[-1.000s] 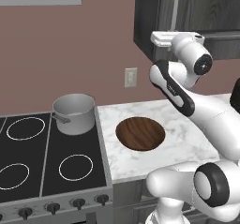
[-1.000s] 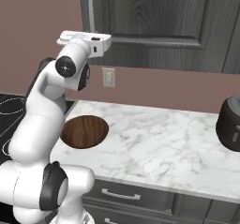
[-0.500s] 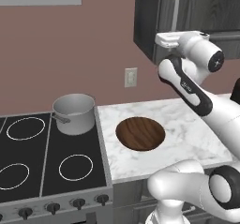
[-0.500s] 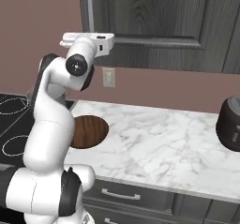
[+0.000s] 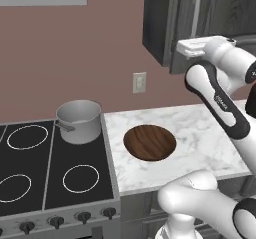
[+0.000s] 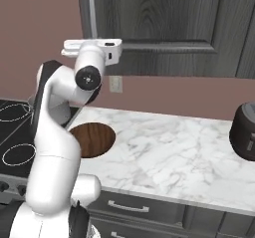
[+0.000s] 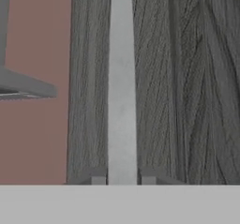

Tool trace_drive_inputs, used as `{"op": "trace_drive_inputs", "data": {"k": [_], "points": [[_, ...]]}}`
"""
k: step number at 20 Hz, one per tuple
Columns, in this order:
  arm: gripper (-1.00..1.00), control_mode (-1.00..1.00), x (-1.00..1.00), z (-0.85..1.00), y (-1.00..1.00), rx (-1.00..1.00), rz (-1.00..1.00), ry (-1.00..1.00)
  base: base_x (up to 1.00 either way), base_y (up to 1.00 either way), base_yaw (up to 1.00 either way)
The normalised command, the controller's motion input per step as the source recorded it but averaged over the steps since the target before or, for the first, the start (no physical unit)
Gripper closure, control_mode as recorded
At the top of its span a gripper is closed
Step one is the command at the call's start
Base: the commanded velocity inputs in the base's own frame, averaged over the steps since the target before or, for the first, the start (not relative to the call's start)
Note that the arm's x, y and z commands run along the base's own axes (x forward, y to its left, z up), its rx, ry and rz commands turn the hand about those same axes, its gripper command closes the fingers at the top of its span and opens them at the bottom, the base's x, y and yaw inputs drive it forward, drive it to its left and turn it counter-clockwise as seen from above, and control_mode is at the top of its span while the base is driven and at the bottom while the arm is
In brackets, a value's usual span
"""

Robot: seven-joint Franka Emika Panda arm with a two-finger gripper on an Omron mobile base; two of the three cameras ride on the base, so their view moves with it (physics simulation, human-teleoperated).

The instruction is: Open the cabinet and move the ladle to the pot. Then close the cabinet.

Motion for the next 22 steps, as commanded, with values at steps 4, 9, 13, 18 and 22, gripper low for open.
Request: {"op": "trace_drive_inputs", "data": {"k": [4,9,13,18,22], "points": [[1.00,-1.00,-0.79,0.00,-0.18,0.00,0.09,0.00,0.00,0.00,0.00],[1.00,-1.00,-0.79,-0.01,-0.16,0.00,0.10,0.00,0.00,0.00,0.00],[1.00,-1.00,-0.79,-0.03,-0.12,0.00,0.08,0.00,0.00,0.00,0.00],[1.00,-1.00,-0.69,0.00,-0.20,0.00,0.09,0.00,0.00,0.00,0.00],[-1.00,-1.00,-0.65,-0.03,-0.21,0.00,0.07,0.00,0.00,0.00,0.00]]}}
